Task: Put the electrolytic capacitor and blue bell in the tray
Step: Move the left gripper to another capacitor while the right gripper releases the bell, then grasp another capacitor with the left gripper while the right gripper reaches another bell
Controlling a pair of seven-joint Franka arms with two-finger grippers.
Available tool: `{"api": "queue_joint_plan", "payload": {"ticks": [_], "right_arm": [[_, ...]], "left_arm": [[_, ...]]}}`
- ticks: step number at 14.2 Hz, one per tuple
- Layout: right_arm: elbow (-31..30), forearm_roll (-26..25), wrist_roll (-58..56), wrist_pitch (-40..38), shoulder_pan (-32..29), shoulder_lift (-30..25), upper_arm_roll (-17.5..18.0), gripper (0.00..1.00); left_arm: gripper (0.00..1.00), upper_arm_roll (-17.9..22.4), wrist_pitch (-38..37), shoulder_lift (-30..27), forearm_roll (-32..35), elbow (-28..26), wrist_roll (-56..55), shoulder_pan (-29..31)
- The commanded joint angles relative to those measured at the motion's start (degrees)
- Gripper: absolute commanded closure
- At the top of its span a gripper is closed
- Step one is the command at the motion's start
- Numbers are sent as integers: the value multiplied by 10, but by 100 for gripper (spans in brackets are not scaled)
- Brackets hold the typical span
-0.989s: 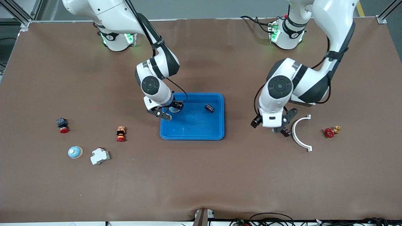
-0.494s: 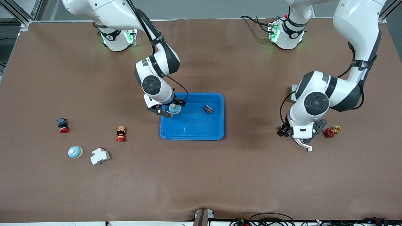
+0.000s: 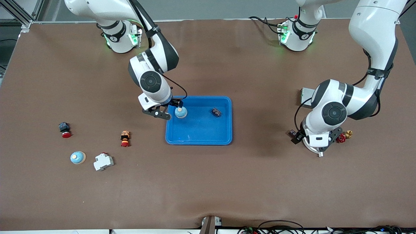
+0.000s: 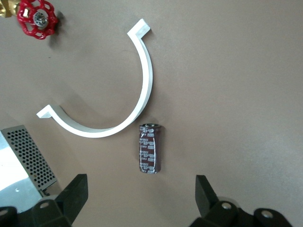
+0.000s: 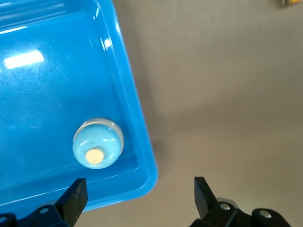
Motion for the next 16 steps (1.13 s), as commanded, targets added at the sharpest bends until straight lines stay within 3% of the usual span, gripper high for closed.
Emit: {"api": "queue_joint_plan", "payload": {"ticks": [1,7,11,14,15,16], "right_arm": [[-10,-7,-113,-28,-55,-34,5,0],[2,-31,-311,-49,-141,-48,-3,0],[110,-74,-392,-149,-201,-39,-13,0],[163,-79,-511,-167,-251,-27,-13,0],[172,-82,-544,-167,-266,-21,-13,0],[184,-82,-580,-167,-281,-14,-13,0]], "left_arm": [[0,-5,15,-1,22,-9,6,16],[0,-5,29,9,25,-11,2,18],[0,-5,92,45,25,-11,2,24],[0,-4,106,59,27,-29,2,29],[3,-3,122,62,33,-44,2,33],[15,-3,140,65,40,-54,2,41]]}}
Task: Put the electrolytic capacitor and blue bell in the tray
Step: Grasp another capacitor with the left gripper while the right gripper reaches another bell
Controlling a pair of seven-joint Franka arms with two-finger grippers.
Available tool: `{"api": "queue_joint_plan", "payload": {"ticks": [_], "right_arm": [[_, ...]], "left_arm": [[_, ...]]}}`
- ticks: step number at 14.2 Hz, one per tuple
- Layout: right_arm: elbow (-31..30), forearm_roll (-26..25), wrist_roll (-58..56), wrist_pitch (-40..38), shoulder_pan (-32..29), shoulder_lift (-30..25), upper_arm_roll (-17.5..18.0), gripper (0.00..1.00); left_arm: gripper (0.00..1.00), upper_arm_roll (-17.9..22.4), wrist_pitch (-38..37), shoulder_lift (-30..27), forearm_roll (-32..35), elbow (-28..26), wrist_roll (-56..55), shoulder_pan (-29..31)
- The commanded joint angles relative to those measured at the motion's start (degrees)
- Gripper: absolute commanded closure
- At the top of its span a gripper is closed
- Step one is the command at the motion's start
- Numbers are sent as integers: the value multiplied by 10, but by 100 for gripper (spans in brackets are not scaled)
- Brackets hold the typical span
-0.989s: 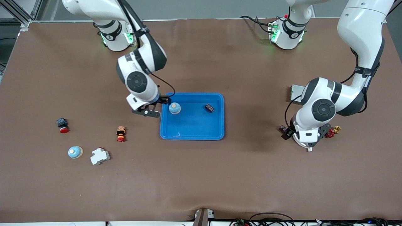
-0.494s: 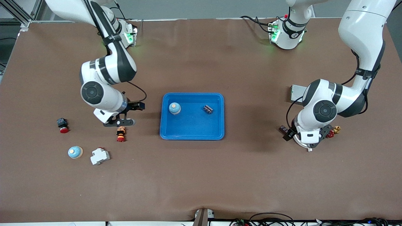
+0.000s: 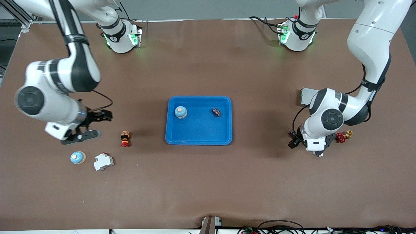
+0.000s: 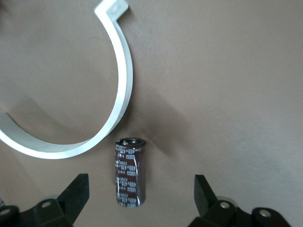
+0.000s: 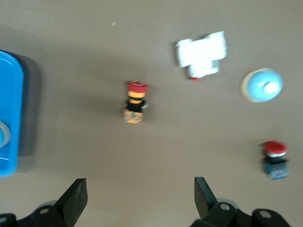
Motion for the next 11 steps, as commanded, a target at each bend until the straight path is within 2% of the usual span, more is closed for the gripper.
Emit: {"api": "queue_joint_plan", "payload": {"ticks": [1,3,4,6,7,8,11], "right_arm": [[43,-14,-92,-9,-42,33,9,0],[71,-12,-154,-9,-74,60,9,0],[91,-11,-192,-9,-87,78,10,0],[127,-11,-268,-6,-110,111,10,0],[137,-12,-295,-4,-120,127,10,0],[154,-12,-318,-3,-128,144,10,0],[199,-12,-401,12,-146,194,10,0]], "left_arm": [[29,-4,45,2,23,-32,1,23],[35,-4,56,13,23,-33,1,24],[42,-4,59,13,24,-32,2,25],[74,-4,60,15,24,-31,2,24],[93,-5,60,16,23,-31,1,24],[100,-5,60,14,23,-32,1,24],[100,-10,51,-2,20,-31,-19,17]]}}
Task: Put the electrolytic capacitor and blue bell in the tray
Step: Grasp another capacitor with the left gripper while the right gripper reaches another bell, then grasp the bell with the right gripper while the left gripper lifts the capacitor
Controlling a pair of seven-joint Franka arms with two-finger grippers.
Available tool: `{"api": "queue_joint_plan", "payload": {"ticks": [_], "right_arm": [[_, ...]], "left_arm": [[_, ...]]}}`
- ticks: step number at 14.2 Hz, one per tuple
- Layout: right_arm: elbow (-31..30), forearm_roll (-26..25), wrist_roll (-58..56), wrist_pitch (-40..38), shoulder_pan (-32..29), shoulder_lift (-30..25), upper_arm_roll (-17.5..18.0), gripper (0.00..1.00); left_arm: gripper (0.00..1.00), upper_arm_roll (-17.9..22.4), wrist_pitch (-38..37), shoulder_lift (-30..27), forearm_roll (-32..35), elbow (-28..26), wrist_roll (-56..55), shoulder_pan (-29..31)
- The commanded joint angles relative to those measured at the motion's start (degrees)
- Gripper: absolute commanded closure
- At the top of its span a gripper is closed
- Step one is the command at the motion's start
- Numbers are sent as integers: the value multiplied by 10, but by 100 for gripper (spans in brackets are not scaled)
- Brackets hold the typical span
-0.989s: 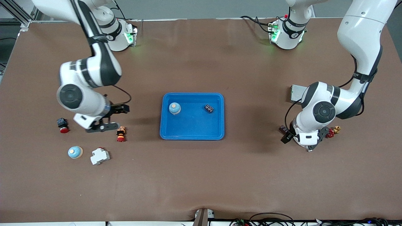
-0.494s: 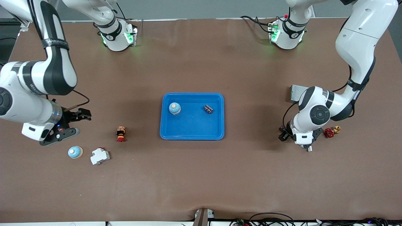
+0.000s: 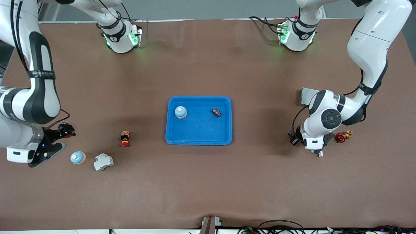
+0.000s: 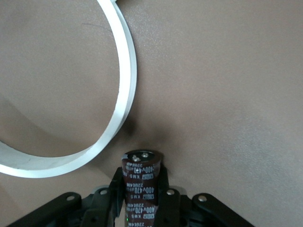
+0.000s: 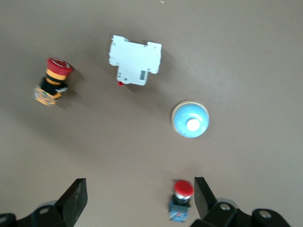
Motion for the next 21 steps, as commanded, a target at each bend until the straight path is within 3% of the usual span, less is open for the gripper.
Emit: {"api": "queue_joint_plan", "payload": {"ticks": [1,7,10,14,18,21], "right_arm": [[54,-12,-75,25,-19,50,10,0],[54,-12,-137,97,-33,92,10,0],[54,-11,-173,136,-39,116,10,0],[54,-3,-181,155,-43,144,12,0],[46,1,-181,153,-43,152,14,0],[46,1,-181,155,-43,156,14,0]], "left_arm": [[100,-18,-2,-24,9,-6,-33,-6],[100,-56,-65,-26,1,46,-58,-12],[100,-95,-72,-20,-9,63,-125,-18],[100,-97,-71,-11,-13,86,-241,-89],[100,-95,-71,32,-14,162,-358,-165],[100,-91,-71,45,-12,186,-414,-215]]}}
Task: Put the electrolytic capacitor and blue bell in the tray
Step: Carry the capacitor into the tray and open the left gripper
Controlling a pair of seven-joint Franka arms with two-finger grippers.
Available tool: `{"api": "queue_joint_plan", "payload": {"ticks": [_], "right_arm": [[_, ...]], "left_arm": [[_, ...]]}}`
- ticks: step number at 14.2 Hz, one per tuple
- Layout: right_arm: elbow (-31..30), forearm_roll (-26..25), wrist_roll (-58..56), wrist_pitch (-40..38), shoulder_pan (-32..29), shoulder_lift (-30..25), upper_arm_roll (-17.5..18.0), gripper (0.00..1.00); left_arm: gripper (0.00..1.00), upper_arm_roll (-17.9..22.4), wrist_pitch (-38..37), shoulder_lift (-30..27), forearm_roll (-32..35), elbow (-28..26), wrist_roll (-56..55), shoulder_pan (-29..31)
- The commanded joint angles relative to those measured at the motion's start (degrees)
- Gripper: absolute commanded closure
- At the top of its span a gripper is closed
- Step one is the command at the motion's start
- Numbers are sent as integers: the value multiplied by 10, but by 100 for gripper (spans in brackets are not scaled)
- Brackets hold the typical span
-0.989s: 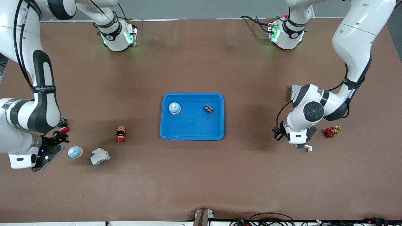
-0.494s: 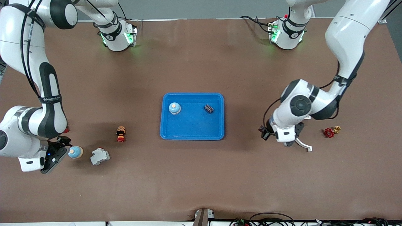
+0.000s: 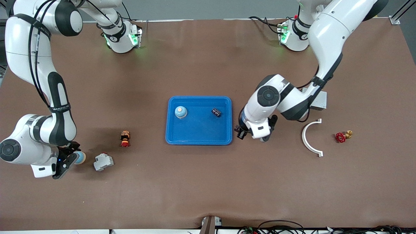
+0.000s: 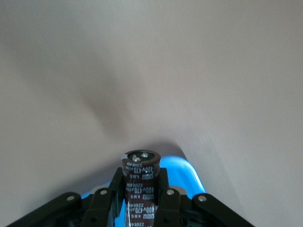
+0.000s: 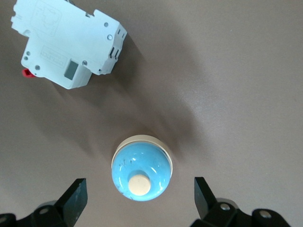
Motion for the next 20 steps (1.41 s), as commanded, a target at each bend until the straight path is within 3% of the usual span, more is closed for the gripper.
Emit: {"api": "queue_joint_plan", "payload": {"ticks": [1,4,7,10,18,19,20], "right_arm": [[10,1,-11,-1,-11,5,10,0],[10,0,-12,0,-11,14,10,0],[6,0,-13,5,-11,20,10,0],[-17,0,-13,25,-13,20,10,0],[-35,1,-13,47,-17,20,10,0],[-35,1,-13,47,-17,20,10,0],[-35,1,-13,46,-17,19,10,33]], "left_arm": [[100,15,-13,24,-7,44,-43,-47],[100,43,-13,46,-5,87,-86,-111],[100,128,-13,52,-3,100,-110,-205],[100,176,-13,66,-5,100,-111,-252],[98,178,-9,77,0,101,-103,-252],[71,178,-9,77,4,101,-98,-252],[39,178,-9,77,4,101,-96,-252]]}}
